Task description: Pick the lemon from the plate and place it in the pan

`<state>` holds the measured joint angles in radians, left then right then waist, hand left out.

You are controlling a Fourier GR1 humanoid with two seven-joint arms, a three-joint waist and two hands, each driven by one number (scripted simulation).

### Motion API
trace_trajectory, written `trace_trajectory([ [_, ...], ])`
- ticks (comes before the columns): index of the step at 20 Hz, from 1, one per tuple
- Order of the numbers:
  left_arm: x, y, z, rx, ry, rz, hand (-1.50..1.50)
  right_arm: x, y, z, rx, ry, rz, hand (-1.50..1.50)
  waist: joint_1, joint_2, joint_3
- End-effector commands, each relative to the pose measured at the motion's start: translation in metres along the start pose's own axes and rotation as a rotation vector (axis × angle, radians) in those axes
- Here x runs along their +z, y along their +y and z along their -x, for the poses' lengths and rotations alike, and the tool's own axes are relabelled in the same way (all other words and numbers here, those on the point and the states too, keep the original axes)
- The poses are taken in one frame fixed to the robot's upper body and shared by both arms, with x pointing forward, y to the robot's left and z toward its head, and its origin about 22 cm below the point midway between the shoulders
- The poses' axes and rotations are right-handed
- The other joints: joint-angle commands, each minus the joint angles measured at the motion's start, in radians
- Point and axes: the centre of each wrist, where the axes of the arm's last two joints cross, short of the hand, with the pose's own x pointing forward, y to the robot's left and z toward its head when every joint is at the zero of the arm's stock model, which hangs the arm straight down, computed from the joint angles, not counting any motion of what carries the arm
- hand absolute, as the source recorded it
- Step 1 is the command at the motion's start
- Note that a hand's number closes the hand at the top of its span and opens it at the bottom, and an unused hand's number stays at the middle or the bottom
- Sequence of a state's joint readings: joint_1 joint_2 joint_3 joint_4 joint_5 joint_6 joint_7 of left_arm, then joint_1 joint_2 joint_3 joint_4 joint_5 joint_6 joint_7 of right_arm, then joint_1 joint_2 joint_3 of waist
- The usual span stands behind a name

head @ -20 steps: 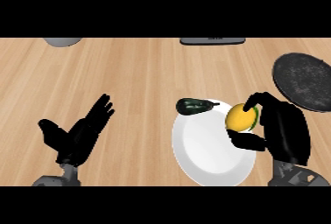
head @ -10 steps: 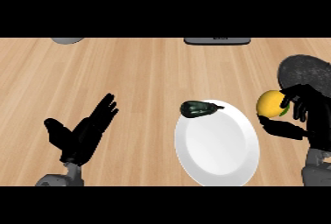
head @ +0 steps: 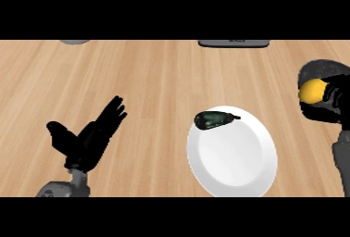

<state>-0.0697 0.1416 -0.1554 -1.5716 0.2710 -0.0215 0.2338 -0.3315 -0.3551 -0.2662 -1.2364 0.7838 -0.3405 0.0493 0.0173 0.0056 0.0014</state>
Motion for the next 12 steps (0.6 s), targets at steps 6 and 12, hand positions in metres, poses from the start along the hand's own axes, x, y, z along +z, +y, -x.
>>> trace_trajectory([
  [6,-0.01,-0.006,0.001,-0.006,-0.01,0.003,0.0,-0.058,-0.003,0.045,0.001,0.111,0.229,1.5,0.017,0.008,0.002],
  [12,-0.007,-0.009,0.011,-0.017,-0.009,0.035,0.0,-0.06,-0.021,0.09,0.014,0.105,0.249,1.5,0.032,0.019,0.004],
])
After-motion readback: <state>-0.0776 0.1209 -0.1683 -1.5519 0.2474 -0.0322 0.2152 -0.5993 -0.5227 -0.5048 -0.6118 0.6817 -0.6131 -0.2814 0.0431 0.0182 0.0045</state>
